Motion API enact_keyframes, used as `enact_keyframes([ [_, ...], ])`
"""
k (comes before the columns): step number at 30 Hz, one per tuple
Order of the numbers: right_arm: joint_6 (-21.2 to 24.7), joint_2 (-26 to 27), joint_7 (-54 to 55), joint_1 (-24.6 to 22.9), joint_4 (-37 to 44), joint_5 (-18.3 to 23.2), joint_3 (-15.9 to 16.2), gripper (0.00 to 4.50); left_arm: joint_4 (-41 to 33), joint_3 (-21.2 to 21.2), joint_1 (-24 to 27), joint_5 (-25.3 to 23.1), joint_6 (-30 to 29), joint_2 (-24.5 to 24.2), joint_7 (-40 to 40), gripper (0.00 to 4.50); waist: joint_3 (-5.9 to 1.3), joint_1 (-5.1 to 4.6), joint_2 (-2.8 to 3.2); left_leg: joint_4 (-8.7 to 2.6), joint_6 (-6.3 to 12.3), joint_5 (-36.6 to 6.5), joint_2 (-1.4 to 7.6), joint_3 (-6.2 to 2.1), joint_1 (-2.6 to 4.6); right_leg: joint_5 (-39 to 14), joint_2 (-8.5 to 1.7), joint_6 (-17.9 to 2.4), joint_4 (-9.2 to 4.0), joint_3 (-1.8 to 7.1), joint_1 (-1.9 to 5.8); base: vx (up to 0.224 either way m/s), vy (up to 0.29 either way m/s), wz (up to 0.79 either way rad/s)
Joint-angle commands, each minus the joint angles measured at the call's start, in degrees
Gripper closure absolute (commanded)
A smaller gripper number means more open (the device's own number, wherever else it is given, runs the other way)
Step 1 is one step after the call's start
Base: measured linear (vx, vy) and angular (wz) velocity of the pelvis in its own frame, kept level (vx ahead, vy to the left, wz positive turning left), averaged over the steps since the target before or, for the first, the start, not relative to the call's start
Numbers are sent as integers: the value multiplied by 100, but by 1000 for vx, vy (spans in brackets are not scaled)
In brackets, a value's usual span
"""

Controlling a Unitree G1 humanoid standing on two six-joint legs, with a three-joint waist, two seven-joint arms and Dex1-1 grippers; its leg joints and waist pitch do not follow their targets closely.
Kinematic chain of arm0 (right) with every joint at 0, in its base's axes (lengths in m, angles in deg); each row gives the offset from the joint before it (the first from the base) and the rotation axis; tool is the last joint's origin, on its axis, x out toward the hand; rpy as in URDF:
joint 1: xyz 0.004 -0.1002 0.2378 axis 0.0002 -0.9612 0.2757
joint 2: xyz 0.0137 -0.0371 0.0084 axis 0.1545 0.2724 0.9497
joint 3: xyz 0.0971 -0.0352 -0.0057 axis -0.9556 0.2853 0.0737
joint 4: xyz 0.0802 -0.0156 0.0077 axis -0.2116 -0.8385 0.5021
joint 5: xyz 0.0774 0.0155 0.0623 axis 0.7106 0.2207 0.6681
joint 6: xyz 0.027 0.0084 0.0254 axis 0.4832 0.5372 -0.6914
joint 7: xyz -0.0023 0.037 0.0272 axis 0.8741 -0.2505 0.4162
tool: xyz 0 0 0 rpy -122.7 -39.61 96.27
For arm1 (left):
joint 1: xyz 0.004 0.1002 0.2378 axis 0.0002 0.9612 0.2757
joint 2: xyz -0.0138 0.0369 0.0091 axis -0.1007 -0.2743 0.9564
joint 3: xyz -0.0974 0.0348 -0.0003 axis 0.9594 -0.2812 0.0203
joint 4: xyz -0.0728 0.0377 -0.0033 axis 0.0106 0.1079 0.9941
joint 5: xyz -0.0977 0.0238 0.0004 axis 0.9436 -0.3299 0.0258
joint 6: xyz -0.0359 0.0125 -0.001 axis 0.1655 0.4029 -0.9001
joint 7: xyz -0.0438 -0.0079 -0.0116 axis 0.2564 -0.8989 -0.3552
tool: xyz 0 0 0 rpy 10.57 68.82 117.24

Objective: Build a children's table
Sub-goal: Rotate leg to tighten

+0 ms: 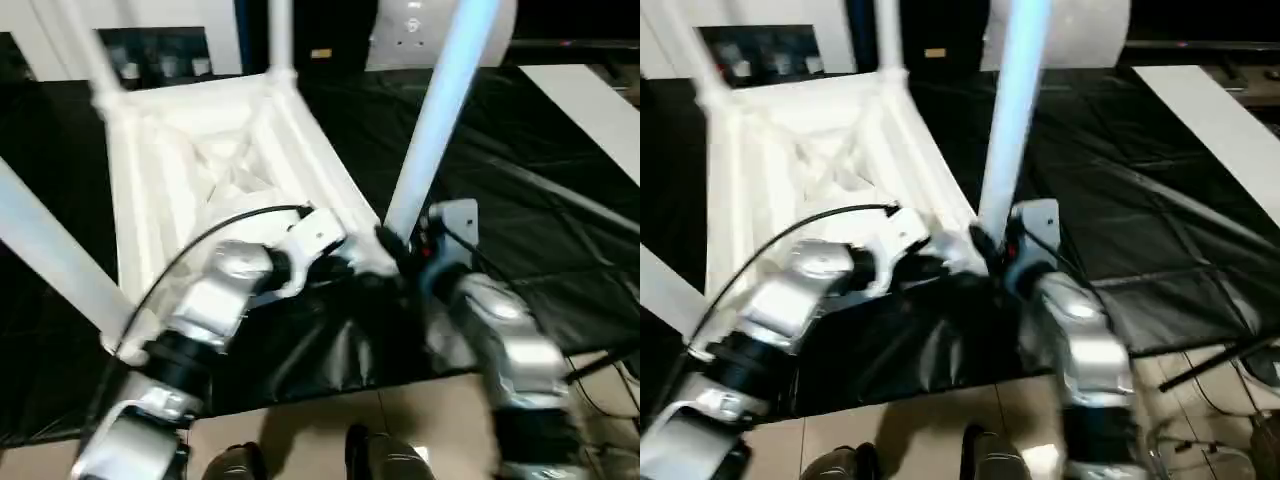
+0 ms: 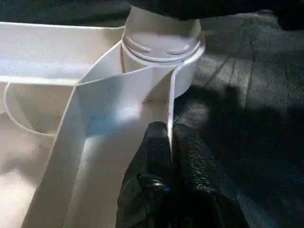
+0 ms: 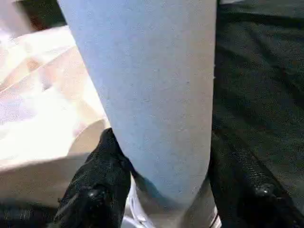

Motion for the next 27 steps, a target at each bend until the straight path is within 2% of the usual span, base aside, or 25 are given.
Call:
enact_keyframes([
  [1,224,413,-393,15,-152,404,788,174,-196,-270,-173,196,197,438,-110,450,-278,-30,-24,-628,-437,-4080,410,-352,277,-3598,-460,-365,-435,253,42,0,0,0],
  [2,223,404,-394,10,-143,390,799,159,-200,-276,-169,185,208,419,-104,450,-286,-26,-27,-561,-365,-3796,365,-350,267,-3875,-525,-320,-503,262,45,0,0,0],
  [3,116,162,-614,-96,-61,256,928,143,-271,-298,-104,187,291,226,91,450,-291,-6,-32,-494,-208,-3227,338,-345,205,-4262,-618,-229,-576,288,82,0,0,0],
  [5,64,66,-706,-136,-39,210,974,131,-294,-303,-82,202,327,165,172,450,-293,25,-23,-492,-127,-2955,357,-347,172,-4337,-619,-167,-596,298,97,0,0,0],
  [6,-3,-159,-923,-241,26,144,1043,123,-337,-316,-42,210,375,17,315,450,-313,31,-15,-539,-103,-2840,411,-348,151,-3917,-569,-279,-525,327,96,0,0,0],
  [7,-3,-186,-954,-257,37,142,1047,110,-343,-319,-37,207,378,-3,328,450,-320,38,-12,-551,-102,-2836,426,-347,155,-3746,-557,-343,-498,343,94,0,0,0],
  [8,-121,-464,-1209,-363,104,111,1051,97,-394,-307,4,218,394,-168,486,450,-323,35,-11,-577,-93,-2790,448,-349,123,-3414,-542,-478,-441,362,120,0,0,0],
  [9,-127,-477,-1219,-368,107,109,1051,89,-397,-307,6,218,395,-176,493,450,-334,42,-10,-584,-83,-2734,457,-350,99,-3245,-541,-536,-413,374,143,0,0,0],
  [10,-179,-637,-1419,-427,153,152,1031,84,-388,-313,28,232,503,-271,621,450,-359,56,3,-579,-44,-2560,471,-312,101,-2855,-547,-695,-377,422,130,0,0,0],
  [12,-227,-787,-1589,-471,193,195,989,64,-395,-315,48,243,540,-355,718,450,-401,86,-20,-562,132,-1999,478,-261,44,-2050,-543,-1056,-261,483,180,0,0,0],
  [16,-502,-1680,-2732,-534,194,518,832,40,-407,-383,131,422,999,-780,1467,450,-438,146,-67,-486,427,-1588,433,-168,47,-1855,-526,-1197,-227,536,192,0,0,0],
  [17,-635,-2068,-3302,-519,147,649,791,25,-403,-420,160,489,1078,-958,1757,450,-471,239,-61,-452,610,-1284,437,-142,58,-1693,-511,-1272,-195,546,198,38,-57,6],
  [18,-643,-2198,-3505,-505,128,707,773,5,-402,-443,173,527,1205,-1020,1903,450,-470,278,-73,-433,702,-1127,428,-121,46,-1583,-488,-1340,-169,556,192,38,-57,6],
  [19,-681,-2388,-3804,-464,70,780,742,5,-398,-464,171,585,1293,-1089,2100,450,-455,301,-39,-427,732,-1104,425,-106,53,-1581,-480,-1368,-166,563,167,38,-61,7],
  [20,-681,-2388,-3804,-464,70,780,742,2,-398,-464,171,585,1293,-1089,2100,450,-460,313,-44,-421,758,-1108,429,-103,62,-1601,-476,-1388,-168,564,163,41,-55,5],
  [21,-713,-2502,-3993,-442,37,812,735,2,-400,-475,169,610,1287,-1131,2195,450,-511,384,-42,-404,808,-798,447,-96,67,-1283,-457,-1480,-102,554,181,41,-55,5],
  [23,-727,-2772,-4468,-409,-11,885,772,2,-347,-530,151,623,1462,-1258,2408,450,-527,413,-48,-394,890,-558,452,-100,46,-956,-438,-1556,-43,548,210,0,0,0],
  [24,-758,-3057,-4996,-360,-88,979,849,2,-228,-578,97,644,1635,-1380,2633,450,-537,438,-71,-383,990,-382,452,-102,41,-711,-427,-1608,-4,540,221,0,0,0],
  [25,-774,-3166,-5193,-338,-129,1029,886,2,-172,-597,71,655,1711,-1427,2719,450,-551,465,-55,-368,1094,-306,448,-101,60,-581,-422,-1675,19,532,226,0,0,0],
  [26,-838,-3324,-5504,-262,-249,1050,966,2,-78,-637,18,671,1830,-1510,2913,450,-523,475,-59,-365,1166,-317,455,-92,52,-590,-419,-1690,14,532,211,0,0,0],
  [27,-838,-3324,-5504,-262,-249,1050,966,2,-78,-637,18,671,1830,-1510,2913,450,-517,483,-55,-370,1148,-410,460,-92,58,-760,-423,-1678,-5,528,206,0,0,0],
])
